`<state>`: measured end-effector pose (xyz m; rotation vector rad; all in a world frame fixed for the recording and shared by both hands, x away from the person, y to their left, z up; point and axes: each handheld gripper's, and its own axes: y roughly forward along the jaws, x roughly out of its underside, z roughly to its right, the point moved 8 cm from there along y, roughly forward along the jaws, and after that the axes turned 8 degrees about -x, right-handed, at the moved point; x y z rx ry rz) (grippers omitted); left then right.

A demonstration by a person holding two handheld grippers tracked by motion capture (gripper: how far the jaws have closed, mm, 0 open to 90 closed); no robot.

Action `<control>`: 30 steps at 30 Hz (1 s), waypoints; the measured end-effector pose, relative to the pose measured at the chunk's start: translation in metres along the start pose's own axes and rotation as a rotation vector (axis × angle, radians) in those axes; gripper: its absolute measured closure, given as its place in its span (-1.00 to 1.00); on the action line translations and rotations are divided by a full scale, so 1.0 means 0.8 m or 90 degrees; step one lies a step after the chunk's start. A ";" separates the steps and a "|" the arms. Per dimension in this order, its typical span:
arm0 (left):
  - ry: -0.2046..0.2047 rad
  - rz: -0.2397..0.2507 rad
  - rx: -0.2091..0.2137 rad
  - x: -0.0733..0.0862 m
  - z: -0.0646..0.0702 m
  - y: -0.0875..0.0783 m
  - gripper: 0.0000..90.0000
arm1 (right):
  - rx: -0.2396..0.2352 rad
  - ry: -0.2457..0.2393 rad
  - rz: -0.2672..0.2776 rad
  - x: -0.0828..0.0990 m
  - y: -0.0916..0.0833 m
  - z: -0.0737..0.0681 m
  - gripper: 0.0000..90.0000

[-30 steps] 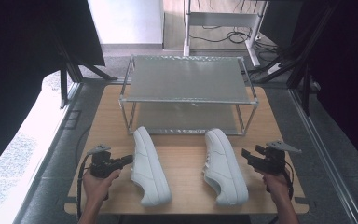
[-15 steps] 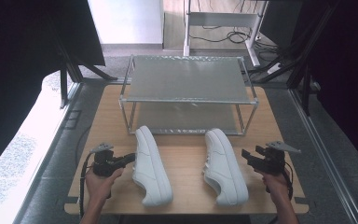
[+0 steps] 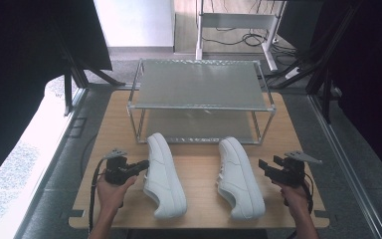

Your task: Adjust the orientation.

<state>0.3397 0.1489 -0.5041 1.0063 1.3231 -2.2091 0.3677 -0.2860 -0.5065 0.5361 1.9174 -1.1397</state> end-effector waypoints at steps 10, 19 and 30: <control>0.105 -0.039 0.023 -0.043 0.075 0.067 1.00 | 0.013 0.021 0.000 0.006 -0.003 0.009 -0.26; 0.125 -0.094 0.025 -0.057 0.104 0.104 1.00 | 0.020 0.034 0.012 0.006 -0.012 0.021 -0.26; 0.125 -0.009 0.097 -0.067 0.138 0.035 1.00 | 0.026 0.035 0.013 0.006 -0.011 0.017 -0.26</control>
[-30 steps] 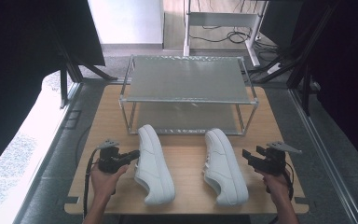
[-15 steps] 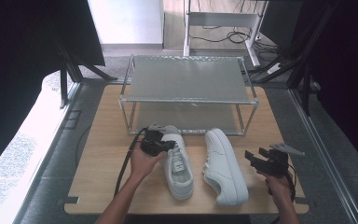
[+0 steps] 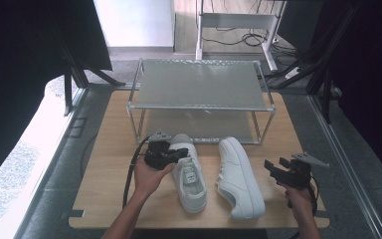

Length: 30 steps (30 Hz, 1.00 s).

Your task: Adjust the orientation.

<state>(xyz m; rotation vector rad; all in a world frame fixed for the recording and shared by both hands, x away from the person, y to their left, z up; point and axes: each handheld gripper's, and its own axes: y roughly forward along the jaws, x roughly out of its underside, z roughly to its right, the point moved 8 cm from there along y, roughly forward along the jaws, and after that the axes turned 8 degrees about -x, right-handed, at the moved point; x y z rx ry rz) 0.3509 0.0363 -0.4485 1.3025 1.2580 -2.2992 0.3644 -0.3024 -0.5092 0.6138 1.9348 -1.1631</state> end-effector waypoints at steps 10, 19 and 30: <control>0.015 -0.040 0.013 0.040 0.029 0.008 1.00 | 0.000 -0.001 -0.003 0.001 0.000 0.000 -0.26; 0.022 -0.084 -0.002 0.078 0.031 0.023 1.00 | 0.001 -0.005 -0.007 0.003 0.002 -0.001 -0.26; 0.024 -0.086 -0.005 0.085 0.027 0.022 1.00 | 0.001 -0.007 -0.013 0.005 0.004 -0.001 -0.26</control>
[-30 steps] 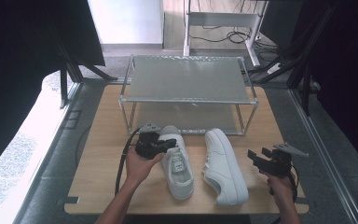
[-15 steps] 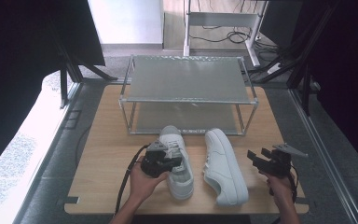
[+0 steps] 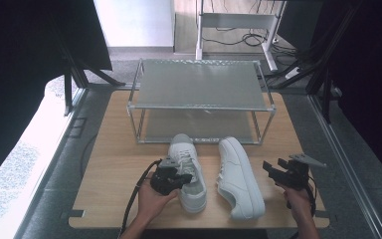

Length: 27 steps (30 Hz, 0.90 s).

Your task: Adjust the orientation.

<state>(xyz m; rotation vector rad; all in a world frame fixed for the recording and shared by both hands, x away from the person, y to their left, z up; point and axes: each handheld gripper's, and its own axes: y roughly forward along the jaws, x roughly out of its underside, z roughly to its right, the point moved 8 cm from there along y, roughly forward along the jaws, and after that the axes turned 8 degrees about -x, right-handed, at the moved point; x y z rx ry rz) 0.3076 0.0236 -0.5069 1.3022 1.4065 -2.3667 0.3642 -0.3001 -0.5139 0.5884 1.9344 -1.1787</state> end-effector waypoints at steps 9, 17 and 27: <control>-0.004 -0.003 -0.012 0.010 -0.011 -0.013 1.00 | 0.002 0.000 0.002 0.000 -0.001 0.002 -0.26; -0.023 -0.010 -0.028 0.017 -0.032 -0.024 0.99 | 0.003 -0.005 -0.001 0.000 0.000 0.002 -0.26; -0.028 -0.008 -0.034 0.015 -0.041 -0.034 0.97 | 0.005 -0.001 0.002 0.000 -0.002 0.004 -0.26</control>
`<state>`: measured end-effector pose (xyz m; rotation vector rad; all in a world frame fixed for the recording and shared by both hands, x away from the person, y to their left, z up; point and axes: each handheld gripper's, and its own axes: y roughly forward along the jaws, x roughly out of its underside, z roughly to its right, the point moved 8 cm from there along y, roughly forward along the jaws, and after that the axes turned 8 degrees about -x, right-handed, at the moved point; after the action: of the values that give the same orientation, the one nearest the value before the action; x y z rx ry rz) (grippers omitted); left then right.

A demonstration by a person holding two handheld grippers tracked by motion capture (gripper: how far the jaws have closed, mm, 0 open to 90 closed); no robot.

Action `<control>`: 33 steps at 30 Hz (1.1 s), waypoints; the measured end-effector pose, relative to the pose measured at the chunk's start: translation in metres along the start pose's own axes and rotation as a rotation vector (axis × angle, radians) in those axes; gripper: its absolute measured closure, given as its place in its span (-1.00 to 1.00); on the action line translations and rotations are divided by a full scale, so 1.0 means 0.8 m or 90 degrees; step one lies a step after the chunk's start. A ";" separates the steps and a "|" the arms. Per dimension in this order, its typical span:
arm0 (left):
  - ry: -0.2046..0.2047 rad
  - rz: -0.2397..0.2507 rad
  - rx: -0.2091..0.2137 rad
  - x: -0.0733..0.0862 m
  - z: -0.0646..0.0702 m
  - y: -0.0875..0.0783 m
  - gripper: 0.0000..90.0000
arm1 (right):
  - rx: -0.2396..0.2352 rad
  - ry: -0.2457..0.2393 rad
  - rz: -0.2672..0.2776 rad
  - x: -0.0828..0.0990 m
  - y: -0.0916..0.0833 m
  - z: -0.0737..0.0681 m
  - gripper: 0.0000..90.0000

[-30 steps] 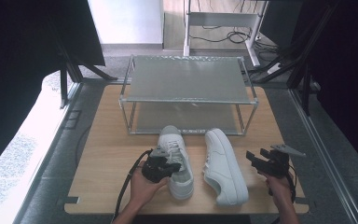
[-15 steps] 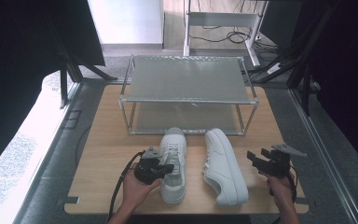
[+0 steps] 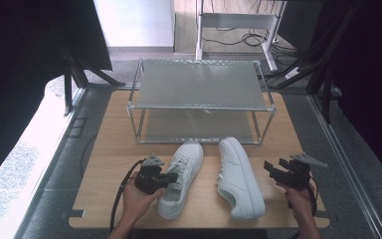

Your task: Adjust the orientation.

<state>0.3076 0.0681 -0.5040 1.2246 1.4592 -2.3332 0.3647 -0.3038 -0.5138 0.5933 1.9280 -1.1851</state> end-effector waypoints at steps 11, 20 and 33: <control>-0.006 0.010 0.051 -0.010 0.007 -0.016 0.44 | 0.000 -0.004 -0.001 0.000 0.001 -0.001 -0.26; 0.016 0.086 0.044 -0.032 0.007 -0.058 -0.09 | 0.000 -0.003 0.001 -0.001 0.000 0.000 -0.26; 0.005 0.130 0.010 -0.034 -0.027 -0.077 -0.29 | -0.003 -0.009 -0.002 0.000 0.002 -0.003 -0.25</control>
<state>0.3076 0.1096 -0.4464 1.3193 1.2543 -2.2104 0.3649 -0.3013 -0.5139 0.5777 1.9211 -1.1835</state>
